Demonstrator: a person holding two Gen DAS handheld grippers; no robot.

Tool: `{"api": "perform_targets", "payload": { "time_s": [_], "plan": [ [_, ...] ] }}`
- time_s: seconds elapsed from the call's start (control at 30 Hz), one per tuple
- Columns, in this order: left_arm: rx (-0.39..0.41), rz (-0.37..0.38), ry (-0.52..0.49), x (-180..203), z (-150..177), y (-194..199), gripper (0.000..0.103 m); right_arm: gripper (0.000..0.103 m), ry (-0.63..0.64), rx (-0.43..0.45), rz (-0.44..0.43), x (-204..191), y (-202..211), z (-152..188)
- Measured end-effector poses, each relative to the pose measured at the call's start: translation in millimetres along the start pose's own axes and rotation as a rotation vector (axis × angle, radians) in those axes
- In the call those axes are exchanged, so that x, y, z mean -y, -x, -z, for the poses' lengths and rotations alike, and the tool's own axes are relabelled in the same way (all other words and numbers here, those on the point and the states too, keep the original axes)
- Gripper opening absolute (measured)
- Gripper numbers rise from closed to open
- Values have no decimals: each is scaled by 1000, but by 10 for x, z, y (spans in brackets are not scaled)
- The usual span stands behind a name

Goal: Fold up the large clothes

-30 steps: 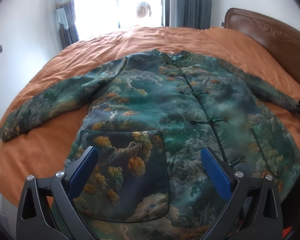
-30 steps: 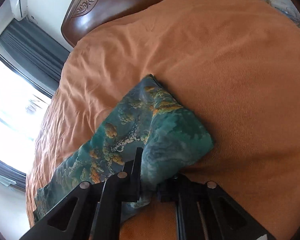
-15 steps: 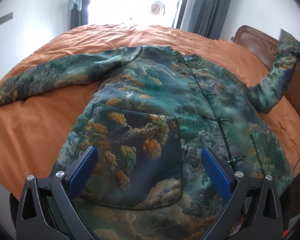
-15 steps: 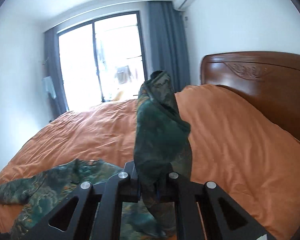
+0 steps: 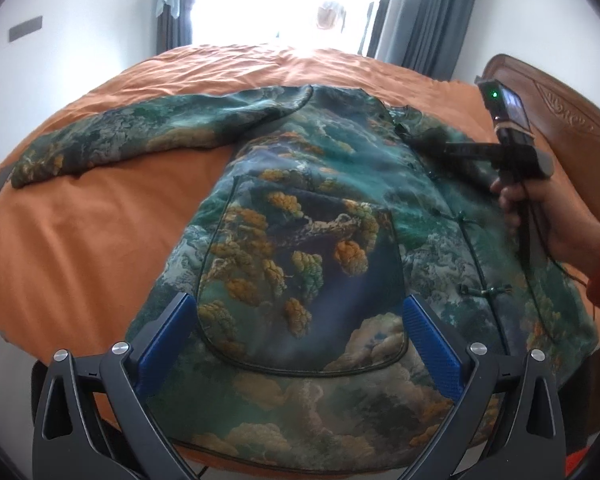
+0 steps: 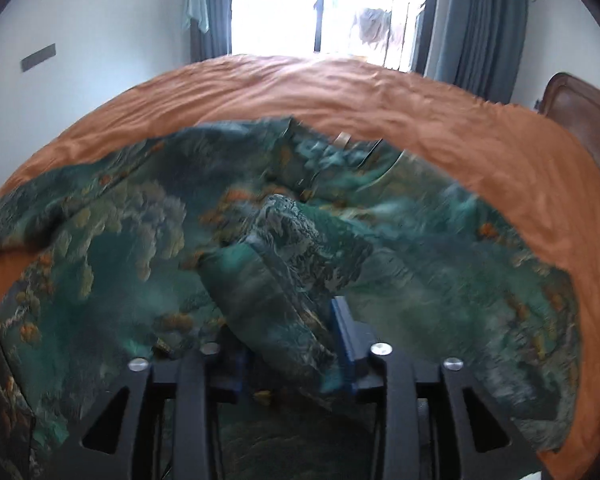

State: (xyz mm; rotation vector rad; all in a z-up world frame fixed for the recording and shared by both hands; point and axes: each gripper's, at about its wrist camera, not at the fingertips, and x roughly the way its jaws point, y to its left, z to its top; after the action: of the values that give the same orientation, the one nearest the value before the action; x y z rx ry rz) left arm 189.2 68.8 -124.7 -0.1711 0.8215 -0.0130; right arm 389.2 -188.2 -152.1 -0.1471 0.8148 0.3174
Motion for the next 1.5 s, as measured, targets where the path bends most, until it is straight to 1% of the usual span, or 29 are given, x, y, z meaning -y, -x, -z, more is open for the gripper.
{"api": "perform_targets", "payload": {
  "time_s": [0.03,0.07,0.1,0.23,0.3,0.37,0.47,0.5,0.57,0.63,0.67,0.7,0.73,0.77,0.8,0.9,0.97,1.03,1.07,1.1,1.17,1.23,1.33,1.4,1.5],
  "plan": [
    [-3,0,-3,6,7,-15,102,52,-1,-2,-27,-29,-23,77],
    [-6,-2,-8,19,11,-32,102,60,3,8,-47,-49,5,133],
    [-9,-4,-14,35,14,-51,102,64,5,20,-73,-40,66,163],
    [-17,-10,-47,103,19,-97,102,64,-47,73,-201,198,497,255],
    [-15,-10,-61,134,19,-103,102,64,-75,101,-186,403,689,258],
    [-15,-17,-74,165,23,-117,102,64,-123,124,-134,749,847,257],
    [-29,-20,-82,207,31,-163,102,64,-218,138,3,1362,907,193],
    [-38,-17,-82,222,32,-183,102,64,-259,131,34,1567,862,157],
    [-46,-16,-84,259,33,-193,102,64,-332,90,47,1935,709,88],
    [-44,-19,-97,309,33,-173,102,64,-328,72,26,2086,532,63],
    [-41,-23,-106,332,37,-163,102,64,-327,49,19,2127,400,82],
    [-38,-28,-118,354,40,-146,102,64,-343,-4,0,2163,220,133],
    [-37,-33,-125,376,50,-137,102,63,-357,-70,-5,2187,43,192],
    [-38,-37,-132,387,54,-128,102,63,-361,-123,14,2192,-88,258],
    [-39,-39,-137,392,59,-118,102,63,-355,-129,33,2170,-131,305],
    [-32,-46,-143,374,66,-100,102,63,-359,-60,55,2063,42,335],
    [-35,-45,-137,357,57,-122,102,63,-347,-28,18,1956,279,383],
    [-40,-35,-121,339,53,-149,102,63,-305,-11,-30,1802,501,484],
    [-43,-31,-117,335,55,-167,102,63,-282,-16,-50,1732,579,559],
    [-48,-28,-115,338,59,-194,102,63,-263,-43,-52,1692,593,631],
    [-66,-26,-113,361,68,-244,102,63,-250,-111,-30,1670,479,757],
    [-83,-13,-107,394,63,-262,102,63,-270,-145,-39,1710,344,805],
    [-57,-14,-126,444,65,-158,102,64,-293,-144,-29,1705,312,790],
    [-25,-41,-156,466,86,-76,102,64,-276,-131,3,1661,366,761],
    [-8,-66,-168,439,112,-27,102,64,-220,-118,38,1489,599,803]
  ]
}}
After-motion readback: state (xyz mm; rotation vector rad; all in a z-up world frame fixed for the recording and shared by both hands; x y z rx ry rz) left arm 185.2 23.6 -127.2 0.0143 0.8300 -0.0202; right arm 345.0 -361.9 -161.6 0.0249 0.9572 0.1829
